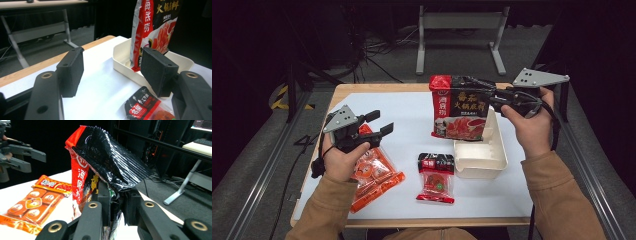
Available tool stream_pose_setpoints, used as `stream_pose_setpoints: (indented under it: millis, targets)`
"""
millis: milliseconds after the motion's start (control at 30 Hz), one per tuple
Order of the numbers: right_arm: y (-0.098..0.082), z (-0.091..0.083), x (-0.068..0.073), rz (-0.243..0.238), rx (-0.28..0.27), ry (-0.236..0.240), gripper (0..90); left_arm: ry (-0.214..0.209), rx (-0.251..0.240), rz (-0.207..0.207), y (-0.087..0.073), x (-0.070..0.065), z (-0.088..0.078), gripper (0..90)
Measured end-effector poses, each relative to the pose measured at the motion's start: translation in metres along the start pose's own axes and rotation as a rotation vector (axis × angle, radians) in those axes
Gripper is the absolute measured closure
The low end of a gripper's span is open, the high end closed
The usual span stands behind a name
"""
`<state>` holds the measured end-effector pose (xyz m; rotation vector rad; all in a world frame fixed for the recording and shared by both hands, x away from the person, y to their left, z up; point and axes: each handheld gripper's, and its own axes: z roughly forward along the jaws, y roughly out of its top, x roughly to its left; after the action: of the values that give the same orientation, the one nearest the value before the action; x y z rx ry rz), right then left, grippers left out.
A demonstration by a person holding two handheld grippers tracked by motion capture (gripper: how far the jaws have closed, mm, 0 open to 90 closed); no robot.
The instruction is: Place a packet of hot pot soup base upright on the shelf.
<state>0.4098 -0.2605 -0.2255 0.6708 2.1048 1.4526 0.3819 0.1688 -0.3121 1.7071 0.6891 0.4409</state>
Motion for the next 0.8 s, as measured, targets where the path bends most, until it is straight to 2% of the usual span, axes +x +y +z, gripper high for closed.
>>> stream_pose_setpoints:
  millis: [300,567,800]
  targets:
    - [-0.005,-0.001,-0.022,0.002,0.0,-0.047,78.5,0.025,0.021,-0.019,-0.004,0.007,-0.002,31.3]
    - [-0.01,-0.001,-0.041,-0.035,-0.012,-0.075,78.5,0.024,0.028,-0.044,-0.008,0.012,-0.002,29.5]
    - [-0.014,0.0,-0.055,-0.037,-0.019,-0.103,78.4,0.029,0.036,-0.049,-0.01,0.015,-0.001,28.8]
